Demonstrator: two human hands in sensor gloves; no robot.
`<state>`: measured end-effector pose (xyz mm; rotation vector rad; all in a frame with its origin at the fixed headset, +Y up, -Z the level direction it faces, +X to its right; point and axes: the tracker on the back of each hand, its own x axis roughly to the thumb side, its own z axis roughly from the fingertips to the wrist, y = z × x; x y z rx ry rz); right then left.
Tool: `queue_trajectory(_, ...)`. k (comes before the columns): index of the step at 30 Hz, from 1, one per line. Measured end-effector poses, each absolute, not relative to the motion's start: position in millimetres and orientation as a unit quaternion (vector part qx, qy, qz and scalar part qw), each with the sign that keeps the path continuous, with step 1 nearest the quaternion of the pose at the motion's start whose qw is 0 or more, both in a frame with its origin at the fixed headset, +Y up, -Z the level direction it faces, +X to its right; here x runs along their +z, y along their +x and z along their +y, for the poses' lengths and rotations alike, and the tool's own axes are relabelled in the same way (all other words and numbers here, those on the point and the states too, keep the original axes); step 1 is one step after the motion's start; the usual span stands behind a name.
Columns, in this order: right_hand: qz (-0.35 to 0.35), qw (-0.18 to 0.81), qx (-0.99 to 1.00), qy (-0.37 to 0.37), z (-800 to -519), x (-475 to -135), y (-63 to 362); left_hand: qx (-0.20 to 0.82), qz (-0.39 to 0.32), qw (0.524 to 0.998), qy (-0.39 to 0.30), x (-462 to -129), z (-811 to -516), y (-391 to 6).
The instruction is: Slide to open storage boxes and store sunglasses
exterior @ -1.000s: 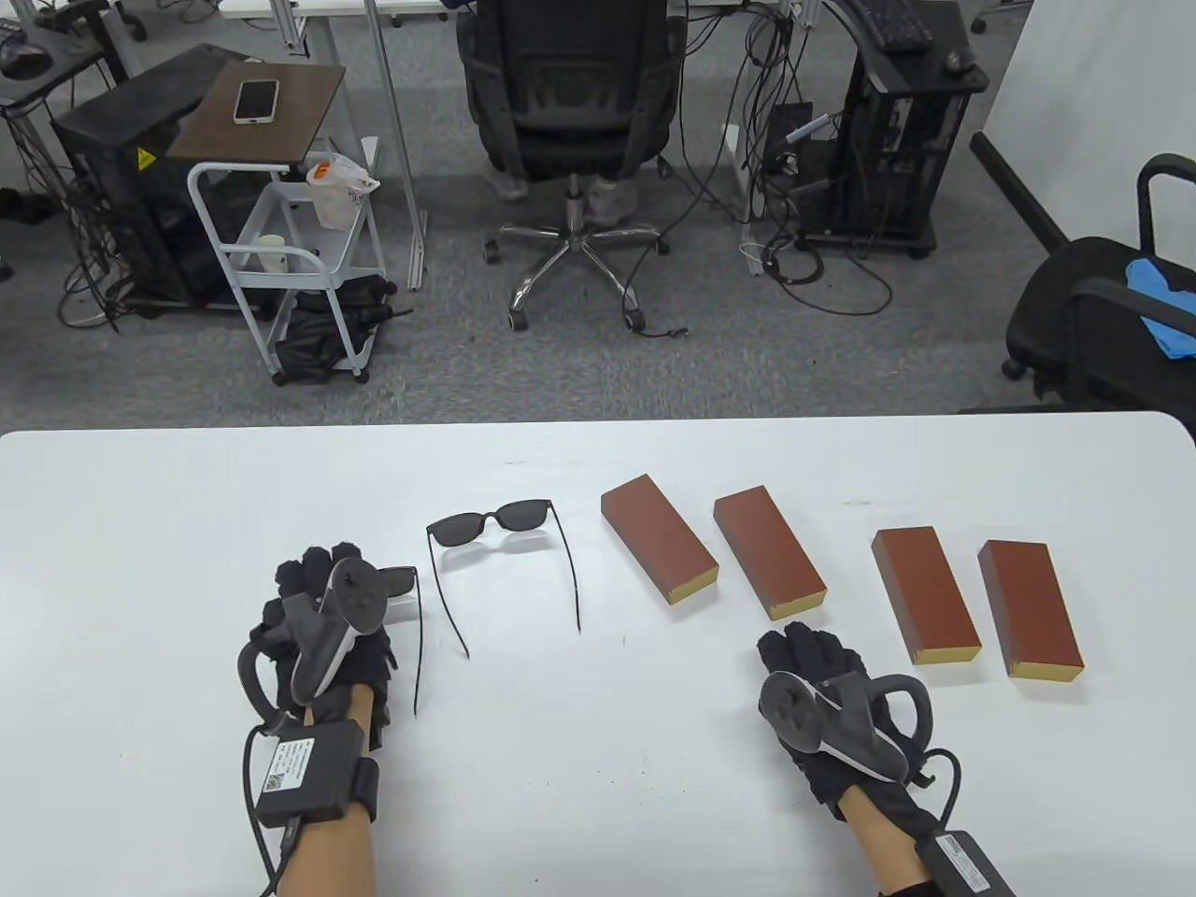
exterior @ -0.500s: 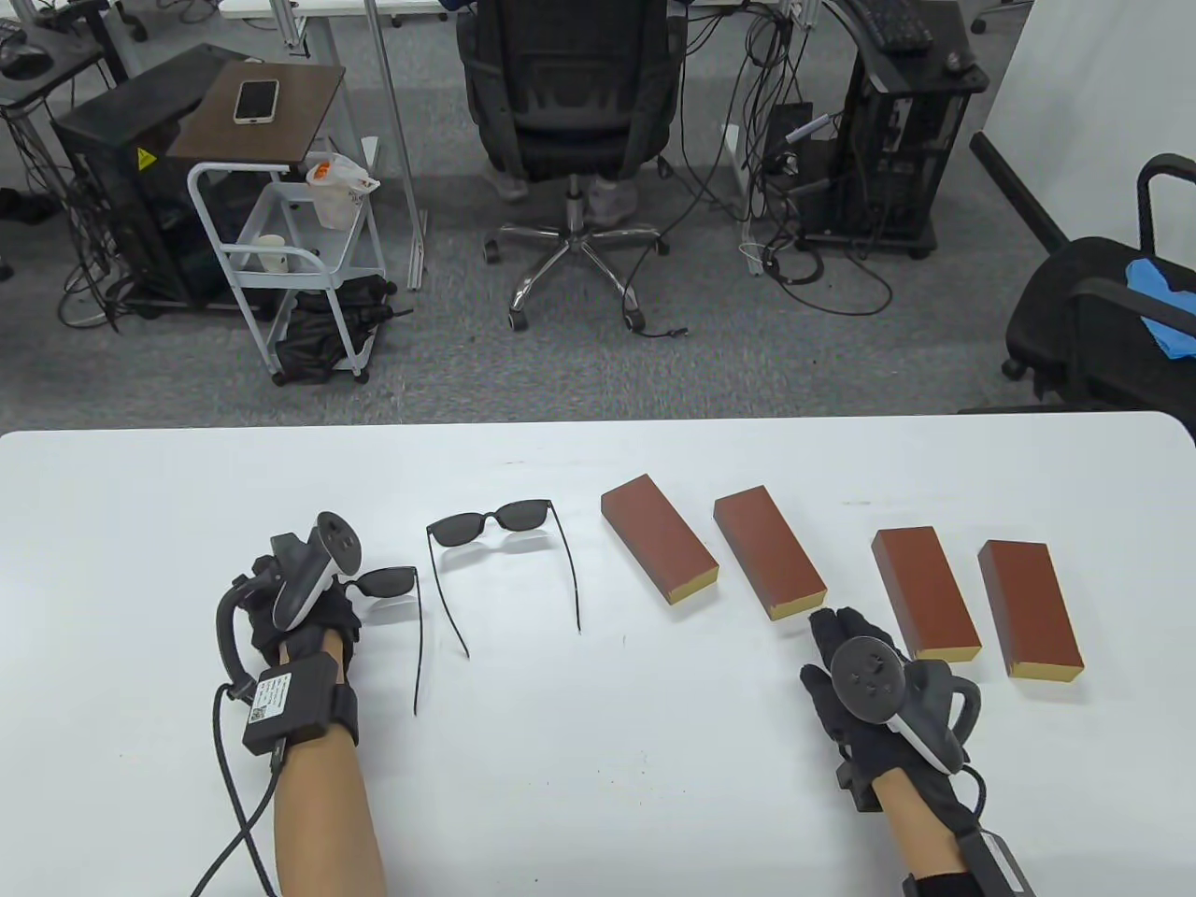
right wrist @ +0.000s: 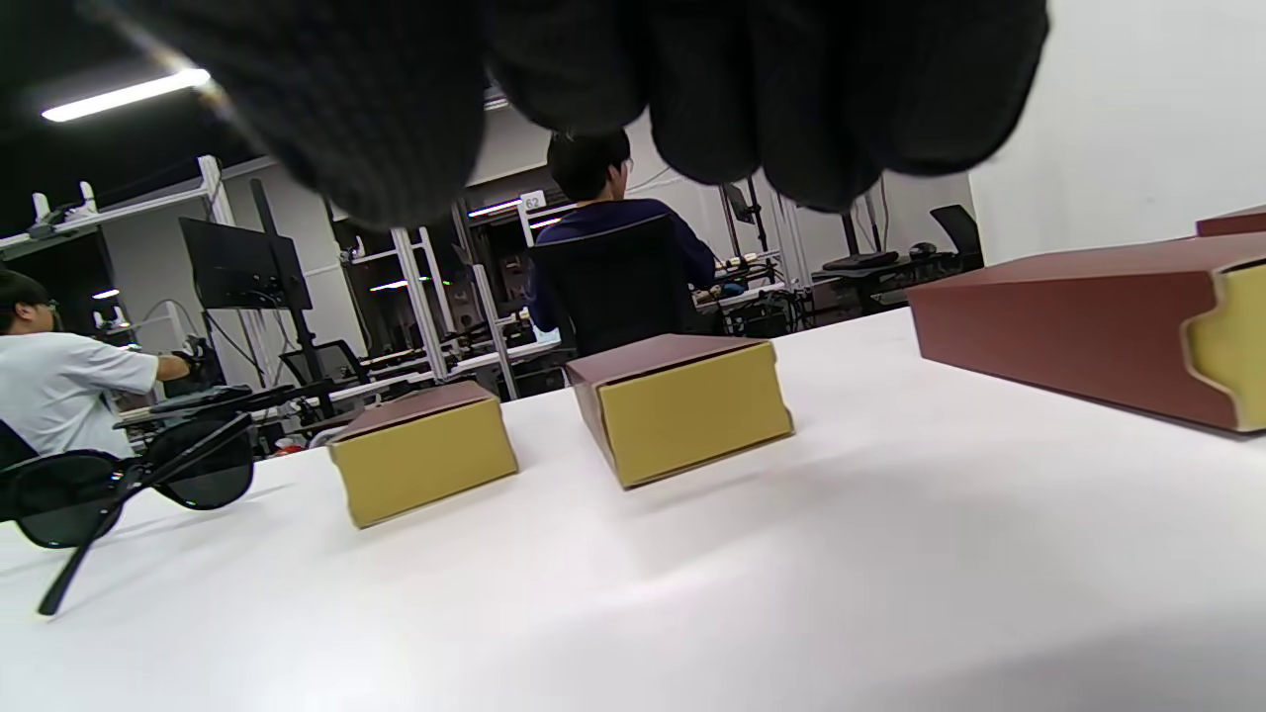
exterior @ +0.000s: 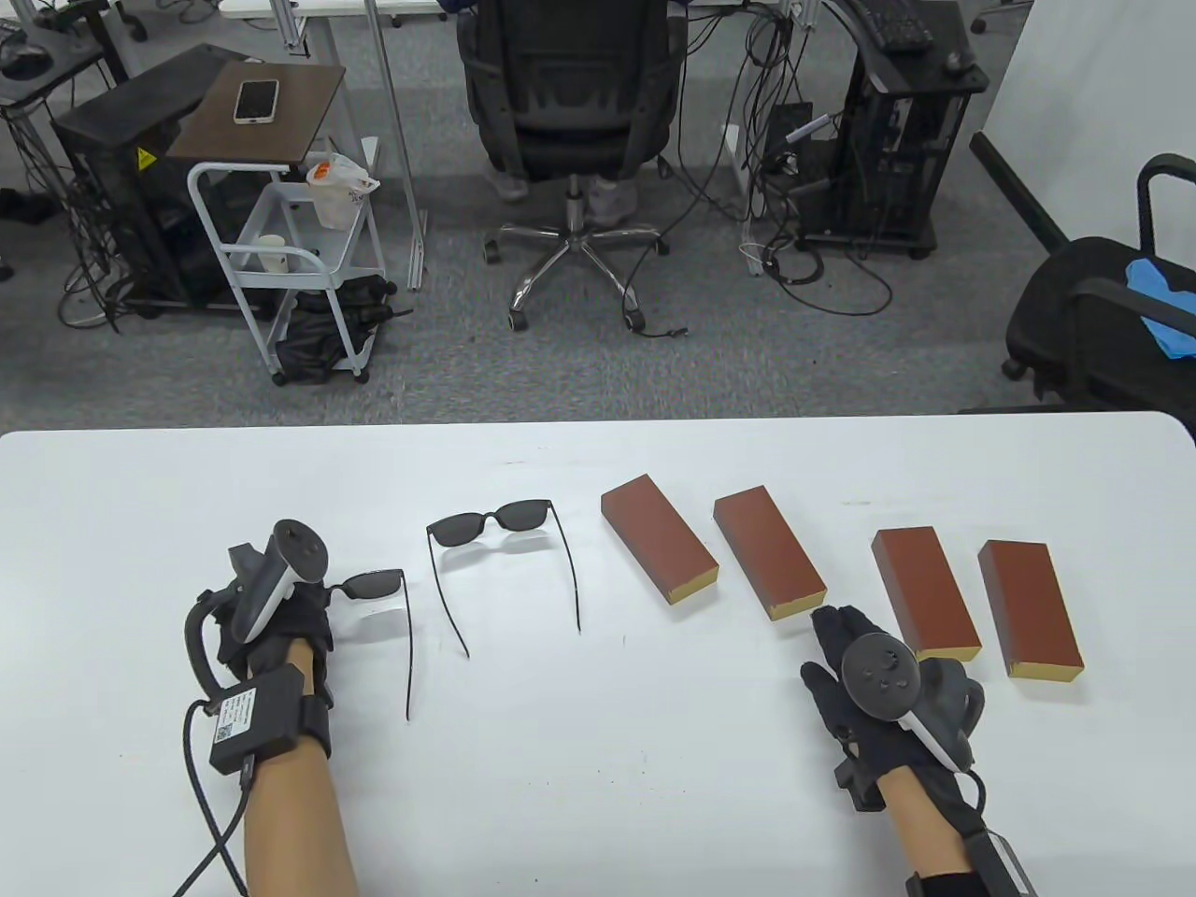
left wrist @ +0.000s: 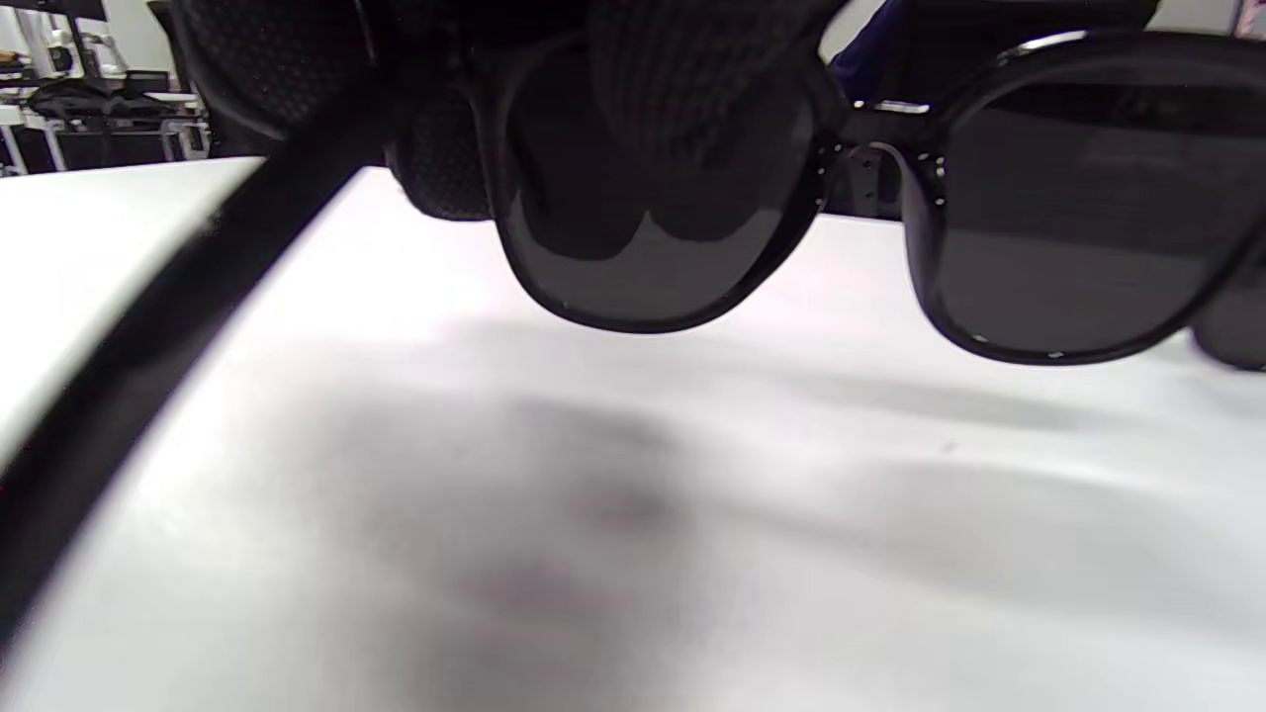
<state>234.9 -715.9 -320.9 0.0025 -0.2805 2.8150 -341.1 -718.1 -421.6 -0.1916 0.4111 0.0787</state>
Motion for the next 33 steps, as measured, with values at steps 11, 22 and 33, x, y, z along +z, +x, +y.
queue_trajectory(11, -0.086, 0.184, 0.975, 0.085, -714, -321, 211, 0.054, -0.023, 0.998, -0.039, -374, -673, -238)
queue_trajectory(22, -0.075, 0.252, 0.954, 0.144, -709, -316, 195, 0.119, -0.185, 0.975, -0.018, -339, -668, -112)
queue_trajectory(33, -0.066, 0.386, 0.907, 0.158, -704, -316, 198, 0.169, -0.231, 0.957, -0.041, -326, -666, -69)
